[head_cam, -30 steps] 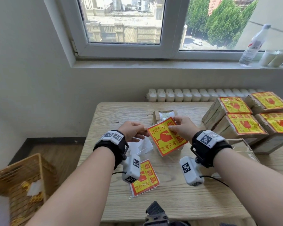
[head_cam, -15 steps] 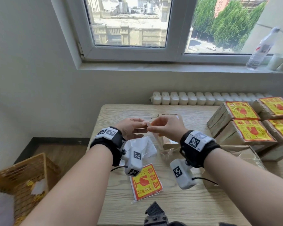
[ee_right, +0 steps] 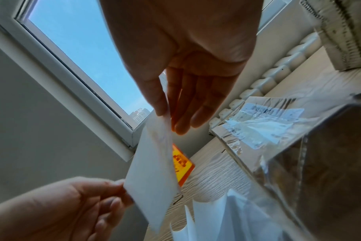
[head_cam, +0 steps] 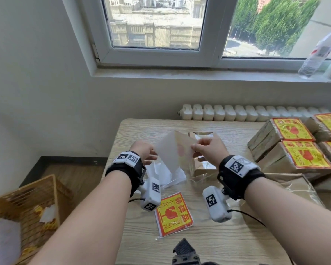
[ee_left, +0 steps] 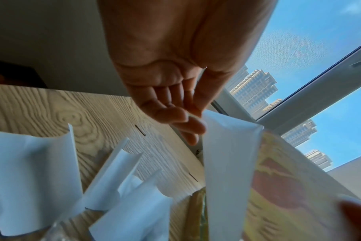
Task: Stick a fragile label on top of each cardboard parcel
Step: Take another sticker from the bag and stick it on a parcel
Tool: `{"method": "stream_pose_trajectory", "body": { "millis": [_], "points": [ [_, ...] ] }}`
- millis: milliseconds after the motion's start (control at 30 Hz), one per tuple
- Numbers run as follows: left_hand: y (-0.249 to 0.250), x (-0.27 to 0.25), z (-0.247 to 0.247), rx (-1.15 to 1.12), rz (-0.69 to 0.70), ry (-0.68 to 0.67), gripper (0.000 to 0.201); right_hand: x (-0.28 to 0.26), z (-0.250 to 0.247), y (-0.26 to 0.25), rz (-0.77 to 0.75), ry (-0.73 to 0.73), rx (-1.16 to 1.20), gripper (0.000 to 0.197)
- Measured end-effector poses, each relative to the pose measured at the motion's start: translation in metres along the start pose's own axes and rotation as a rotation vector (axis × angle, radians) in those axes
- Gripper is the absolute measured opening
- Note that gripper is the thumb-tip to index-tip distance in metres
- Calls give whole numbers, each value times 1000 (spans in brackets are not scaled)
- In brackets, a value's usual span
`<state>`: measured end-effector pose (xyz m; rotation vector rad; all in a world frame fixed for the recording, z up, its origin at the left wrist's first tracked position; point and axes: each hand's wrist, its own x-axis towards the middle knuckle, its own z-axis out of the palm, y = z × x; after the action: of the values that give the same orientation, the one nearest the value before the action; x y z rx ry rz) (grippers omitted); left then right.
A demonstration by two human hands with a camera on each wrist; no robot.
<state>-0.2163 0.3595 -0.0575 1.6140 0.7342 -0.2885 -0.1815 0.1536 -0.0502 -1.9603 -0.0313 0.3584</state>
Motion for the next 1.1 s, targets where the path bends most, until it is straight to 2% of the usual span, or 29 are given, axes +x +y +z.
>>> {"method": "stream_pose_trajectory", "body": {
  "millis": [167,267,433,533,633,733,1100],
  "points": [
    [-20,26,-9,0,-90,162,25,11,-12,8,51,144,29,19],
    [-23,33,-5,-36,-128,178,23,19,-18,10,79,203,68,13],
    [-22,50,-1,-60,-161,223,33,22,-21,8,55,262,119,15],
    [-26,59,2,-7,-165,214,27,21,-25,7,44,247,135,17],
    [-21,51,15,-10,-163,141,25,20,-27,10,33,212,99,19],
    [-17,49,26,48,-147,70,14,19,-27,12,41,191,90,19],
    [-14,46,17,174,-71,136,14,13,-25,8,24,160,111,20]
  ]
}}
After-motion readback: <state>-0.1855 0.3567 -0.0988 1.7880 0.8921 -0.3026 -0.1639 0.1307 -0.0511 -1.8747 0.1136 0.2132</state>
